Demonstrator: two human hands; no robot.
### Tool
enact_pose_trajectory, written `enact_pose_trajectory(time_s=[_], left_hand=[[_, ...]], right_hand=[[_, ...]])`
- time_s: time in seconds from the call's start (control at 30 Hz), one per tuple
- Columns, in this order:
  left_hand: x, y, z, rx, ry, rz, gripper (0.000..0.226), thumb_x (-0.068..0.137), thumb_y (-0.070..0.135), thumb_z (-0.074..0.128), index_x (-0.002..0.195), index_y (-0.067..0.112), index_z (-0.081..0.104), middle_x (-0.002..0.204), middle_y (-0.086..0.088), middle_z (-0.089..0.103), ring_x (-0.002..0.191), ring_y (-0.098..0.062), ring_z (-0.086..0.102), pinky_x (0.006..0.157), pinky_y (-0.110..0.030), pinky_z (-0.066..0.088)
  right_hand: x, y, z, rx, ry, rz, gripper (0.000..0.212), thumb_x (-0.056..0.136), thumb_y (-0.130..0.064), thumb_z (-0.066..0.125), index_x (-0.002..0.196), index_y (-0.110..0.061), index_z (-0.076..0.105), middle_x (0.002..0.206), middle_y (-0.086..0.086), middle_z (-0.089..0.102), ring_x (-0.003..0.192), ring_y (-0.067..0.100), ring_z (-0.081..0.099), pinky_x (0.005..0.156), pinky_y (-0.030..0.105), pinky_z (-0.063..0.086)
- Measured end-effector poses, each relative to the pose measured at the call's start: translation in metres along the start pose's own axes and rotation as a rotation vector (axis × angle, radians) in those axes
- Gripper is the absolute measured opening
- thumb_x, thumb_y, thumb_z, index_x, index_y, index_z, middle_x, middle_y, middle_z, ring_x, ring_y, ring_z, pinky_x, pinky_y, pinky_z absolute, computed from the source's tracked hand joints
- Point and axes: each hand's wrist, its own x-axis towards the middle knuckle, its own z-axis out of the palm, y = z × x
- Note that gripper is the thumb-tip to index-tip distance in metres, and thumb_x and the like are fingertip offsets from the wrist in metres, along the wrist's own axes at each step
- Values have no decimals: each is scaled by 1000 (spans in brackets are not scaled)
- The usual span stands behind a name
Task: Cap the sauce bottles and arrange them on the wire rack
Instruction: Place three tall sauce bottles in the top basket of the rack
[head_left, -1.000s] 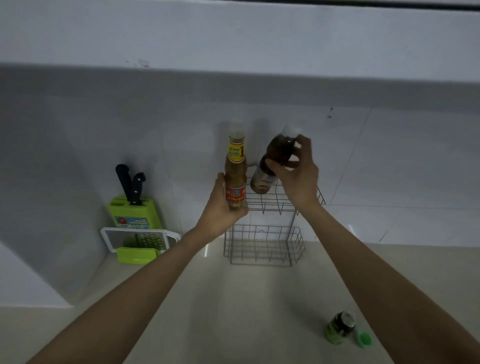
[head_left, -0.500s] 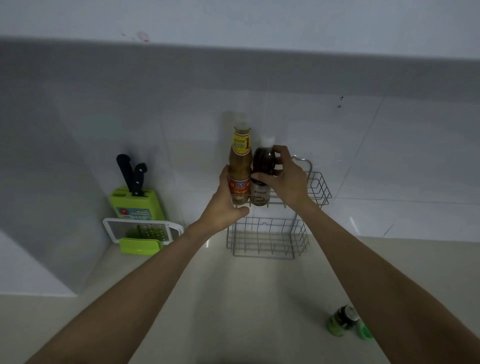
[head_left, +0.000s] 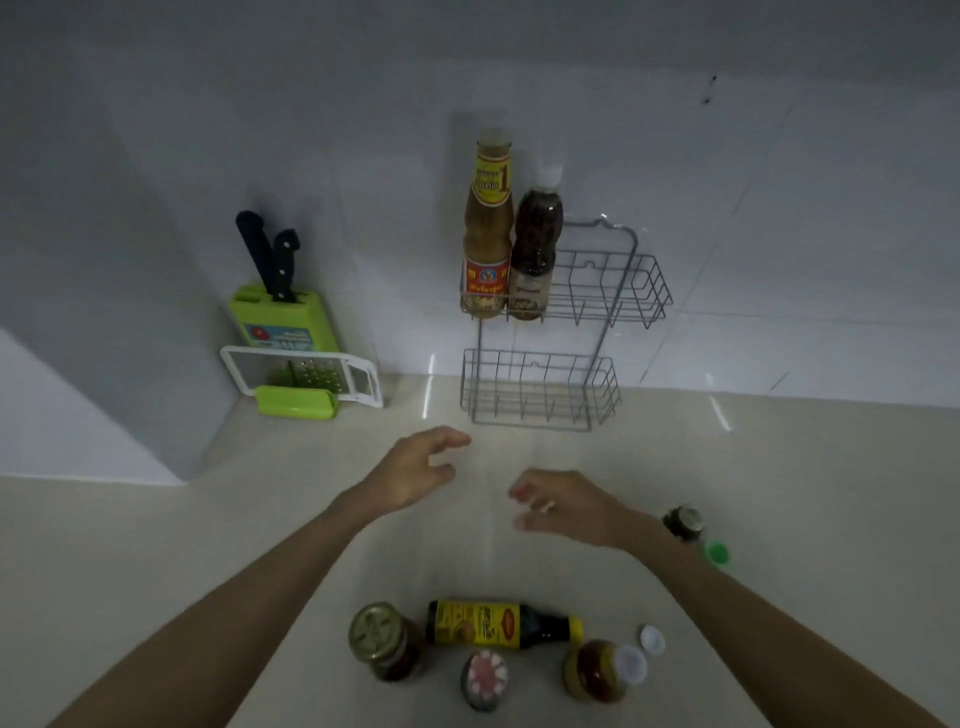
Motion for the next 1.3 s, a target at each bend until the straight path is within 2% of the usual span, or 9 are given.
enact_pose_trajectory(time_s=[0.13, 0.33, 0.5, 0.67, 0.73, 0.83, 0.93, 1.03, 1.3], left_hand=[[-32, -41, 22, 60, -381, -187, 43, 87, 3, 66, 128, 11, 58, 131, -7, 61, 116, -19, 60, 100, -28, 48], [-46, -59, 45, 158, -519, -260, 48, 88, 16, 68, 133, 14, 54, 135, -4, 58, 111, -6, 53, 91, -18, 44], [-45, -53, 51, 171, -576, -235, 60, 87, 23, 70, 141, 11, 46, 145, -2, 48, 130, -17, 47, 106, -27, 41], [-43, -51, 57, 78, -499, -173, 28, 84, 18, 73, 108, 20, 59, 112, 0, 64, 107, -18, 62, 93, -31, 50], [-41, -45, 57, -41, -421, -162, 23, 83, 17, 75, 95, 25, 57, 96, 7, 63, 91, -9, 62, 84, -22, 51], [-36, -32, 57, -149, -332, -139, 27, 82, 23, 76, 103, 18, 61, 98, 5, 68, 92, -8, 64, 85, -21, 52], [-29, -16, 53, -300, -141, -92, 22, 82, 22, 76, 101, 19, 64, 98, 4, 71, 97, -17, 67, 87, -30, 53], [-16, 15, 41, -323, 3, 15, 19, 82, 22, 75, 96, 29, 65, 90, 15, 72, 89, -4, 66, 79, -17, 50], [38, 103, -34, -339, 342, 274, 50, 86, 9, 70, 130, 22, 51, 133, 4, 54, 112, 12, 52, 106, -23, 39]], right_hand=[[-16, 24, 44, -343, -445, 67, 54, 72, -43, 81, 108, -9, 61, 109, 9, 66, 95, 24, 62, 75, 27, 48], [-10, 32, 67, -613, -620, 39, 43, 78, -35, 76, 98, 2, 65, 100, 20, 67, 90, 35, 62, 77, 38, 48], [0, 29, 28, -102, -337, 149, 33, 70, -20, 84, 96, -7, 69, 88, 16, 70, 59, 15, 59, 51, 18, 45], [16, 2, 6, 373, -8, 140, 29, 67, -9, 86, 91, -2, 71, 85, 12, 70, 74, 14, 69, 65, 23, 57], [20, -10, 3, 443, 53, 102, 27, 69, -10, 85, 92, -3, 72, 91, 17, 70, 82, 15, 68, 73, 27, 59], [20, -21, -1, 559, 185, 38, 23, 75, -14, 81, 94, -7, 72, 100, 23, 69, 92, 24, 68, 85, 35, 58], [15, -32, -5, 608, 339, -29, 26, 77, -19, 81, 99, -15, 69, 103, 9, 69, 97, 20, 69, 83, 32, 58], [9, -50, -23, 530, 428, -134, 42, 74, -15, 82, 110, -25, 64, 104, -7, 66, 101, 12, 65, 77, 30, 59], [-1, -101, -160, 468, 770, -324, 51, 78, -11, 77, 123, -25, 57, 113, -7, 64, 102, 23, 67, 82, 42, 59]])
